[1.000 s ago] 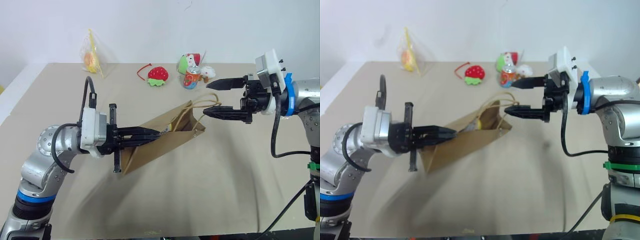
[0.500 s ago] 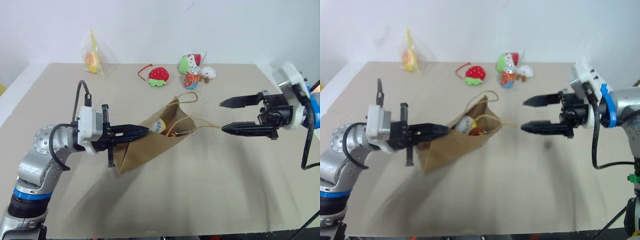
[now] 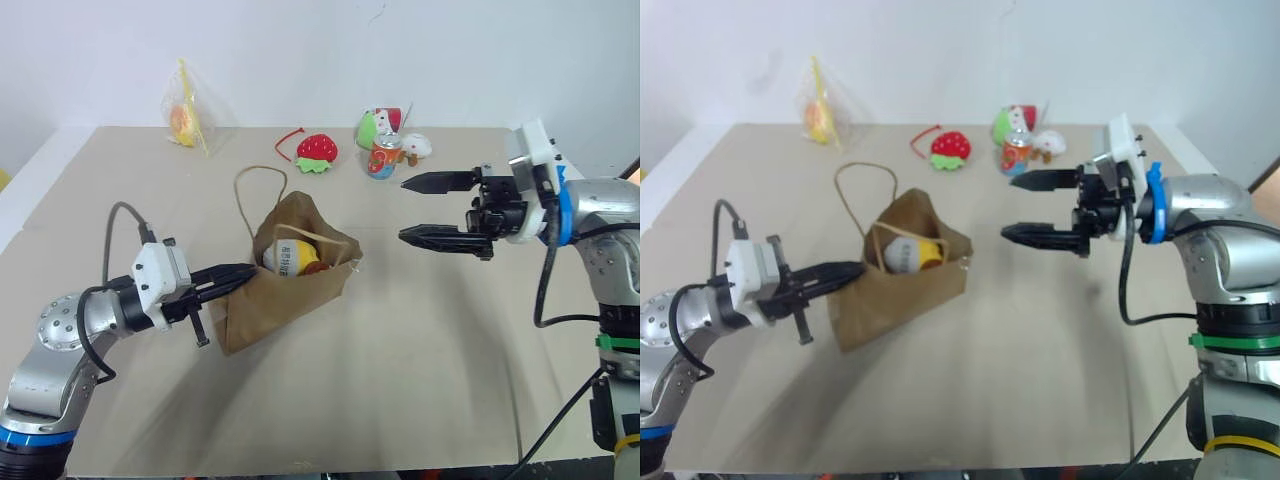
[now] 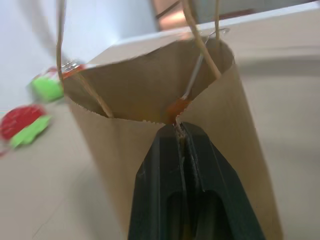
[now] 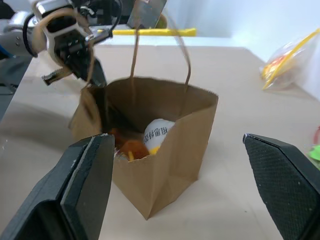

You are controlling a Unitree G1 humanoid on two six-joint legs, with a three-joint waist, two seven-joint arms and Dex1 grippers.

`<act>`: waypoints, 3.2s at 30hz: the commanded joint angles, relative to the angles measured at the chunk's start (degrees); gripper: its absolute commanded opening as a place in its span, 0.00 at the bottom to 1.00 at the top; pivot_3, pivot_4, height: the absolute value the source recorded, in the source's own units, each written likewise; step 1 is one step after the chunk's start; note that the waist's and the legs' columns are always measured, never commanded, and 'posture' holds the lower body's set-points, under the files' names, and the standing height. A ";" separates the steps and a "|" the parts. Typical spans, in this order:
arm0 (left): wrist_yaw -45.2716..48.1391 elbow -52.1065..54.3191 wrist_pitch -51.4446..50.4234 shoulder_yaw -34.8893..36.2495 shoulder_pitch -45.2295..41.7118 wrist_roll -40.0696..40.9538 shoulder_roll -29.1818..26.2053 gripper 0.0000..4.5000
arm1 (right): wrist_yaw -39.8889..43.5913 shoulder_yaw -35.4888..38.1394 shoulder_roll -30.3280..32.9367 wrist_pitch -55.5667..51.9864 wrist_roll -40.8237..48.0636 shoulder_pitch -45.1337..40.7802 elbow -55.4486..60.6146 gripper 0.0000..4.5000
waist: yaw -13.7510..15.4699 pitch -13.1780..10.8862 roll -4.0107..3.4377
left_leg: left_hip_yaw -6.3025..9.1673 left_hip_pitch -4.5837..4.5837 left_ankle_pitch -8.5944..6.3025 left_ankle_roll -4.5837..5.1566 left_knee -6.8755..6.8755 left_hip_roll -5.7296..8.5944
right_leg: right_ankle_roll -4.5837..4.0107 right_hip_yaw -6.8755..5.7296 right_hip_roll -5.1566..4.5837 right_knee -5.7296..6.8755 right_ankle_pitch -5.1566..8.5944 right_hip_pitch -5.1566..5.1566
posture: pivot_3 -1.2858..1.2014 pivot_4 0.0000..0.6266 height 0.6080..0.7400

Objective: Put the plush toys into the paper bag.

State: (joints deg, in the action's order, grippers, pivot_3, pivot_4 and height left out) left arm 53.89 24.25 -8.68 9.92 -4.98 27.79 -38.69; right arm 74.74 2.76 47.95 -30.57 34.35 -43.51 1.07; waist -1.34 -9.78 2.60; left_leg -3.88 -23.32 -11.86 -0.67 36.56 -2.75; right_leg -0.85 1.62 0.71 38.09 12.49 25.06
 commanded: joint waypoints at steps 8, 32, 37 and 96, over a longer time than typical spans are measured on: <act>-5.68 10.85 -1.47 5.68 10.02 2.40 0.14 0.14 | 2.89 -4.68 -3.55 0.28 -1.57 -4.92 -1.88 1.00 | 0.00 0.00 0.00 | 0.00 -0.01 0.00 0.00 -0.02 -0.09 | -0.04 -0.02 -0.03 0.00 0.01 0.03 | 0.52 0.24 1.00; -12.96 20.39 -7.80 13.23 7.48 8.42 -4.08 0.45 | 1.36 -12.22 -14.47 10.04 -9.69 -0.21 -3.38 1.00 | -0.02 -0.01 -0.01 | 0.06 0.02 0.01 -0.02 -0.03 -0.22 | -0.20 -0.15 0.14 0.04 0.01 0.05 | 0.52 0.24 1.00; -14.40 20.25 -7.20 13.08 6.05 7.25 -3.49 0.47 | 0.69 -12.27 -16.72 12.05 -10.93 -0.70 -4.98 0.91 | -0.02 -0.01 -0.01 | 0.03 -0.01 0.01 -0.03 -0.04 -0.19 | -0.21 -0.10 0.12 0.04 0.01 0.06 | 0.52 0.24 1.00; 1.09 6.99 -16.49 8.23 -4.42 17.09 -10.22 1.00 | -12.45 6.41 9.99 -21.40 17.18 13.07 24.64 0.95 | 0.01 -0.02 0.00 | 0.12 -0.02 -0.02 -0.08 -0.07 -0.03 | -0.20 -0.21 0.03 0.03 0.12 0.05 | 0.52 0.24 1.00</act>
State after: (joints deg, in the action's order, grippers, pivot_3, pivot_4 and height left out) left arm 54.69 30.42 -26.08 17.11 -9.36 44.93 -48.71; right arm 60.67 5.77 56.83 -52.64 50.47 -28.39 27.64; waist -1.33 -9.80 2.60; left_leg -3.76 -23.34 -11.88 -0.75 36.50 -2.78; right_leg -1.04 1.42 0.74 38.12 12.61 25.11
